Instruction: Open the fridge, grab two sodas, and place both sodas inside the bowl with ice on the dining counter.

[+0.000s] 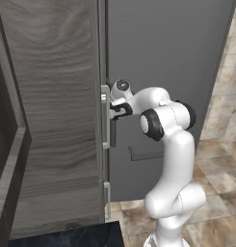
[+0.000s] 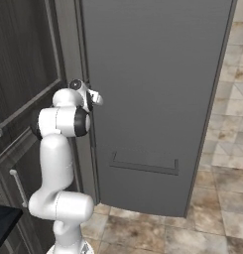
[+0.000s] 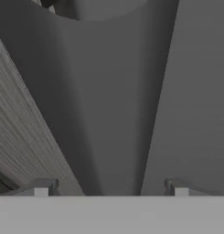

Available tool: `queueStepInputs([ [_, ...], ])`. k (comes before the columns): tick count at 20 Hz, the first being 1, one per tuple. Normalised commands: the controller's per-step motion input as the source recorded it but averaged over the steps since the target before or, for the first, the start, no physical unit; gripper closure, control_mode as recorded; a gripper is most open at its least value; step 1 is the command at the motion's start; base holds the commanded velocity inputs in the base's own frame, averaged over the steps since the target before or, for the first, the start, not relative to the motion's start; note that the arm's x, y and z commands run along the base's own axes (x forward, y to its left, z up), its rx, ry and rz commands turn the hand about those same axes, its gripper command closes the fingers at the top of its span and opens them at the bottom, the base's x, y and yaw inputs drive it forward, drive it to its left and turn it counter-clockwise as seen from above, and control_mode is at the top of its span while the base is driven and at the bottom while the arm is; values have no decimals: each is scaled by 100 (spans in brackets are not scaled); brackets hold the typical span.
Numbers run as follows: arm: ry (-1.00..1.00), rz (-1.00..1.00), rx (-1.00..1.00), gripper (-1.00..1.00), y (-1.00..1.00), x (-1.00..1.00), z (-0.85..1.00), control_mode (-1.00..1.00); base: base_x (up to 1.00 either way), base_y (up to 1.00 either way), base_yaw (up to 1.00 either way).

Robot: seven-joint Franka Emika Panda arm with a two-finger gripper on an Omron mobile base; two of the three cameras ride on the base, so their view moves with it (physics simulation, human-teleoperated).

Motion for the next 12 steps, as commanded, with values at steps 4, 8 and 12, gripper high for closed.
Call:
queueStepInputs([
  [4, -4, 0, 0, 100, 0, 42, -20, -100, 0, 0, 0],
  [8, 0, 0, 0, 100, 0, 33, -15, -100, 0, 0, 0],
  [12, 2, 3, -1, 100, 0, 12, -6, -100, 0, 0, 0],
])
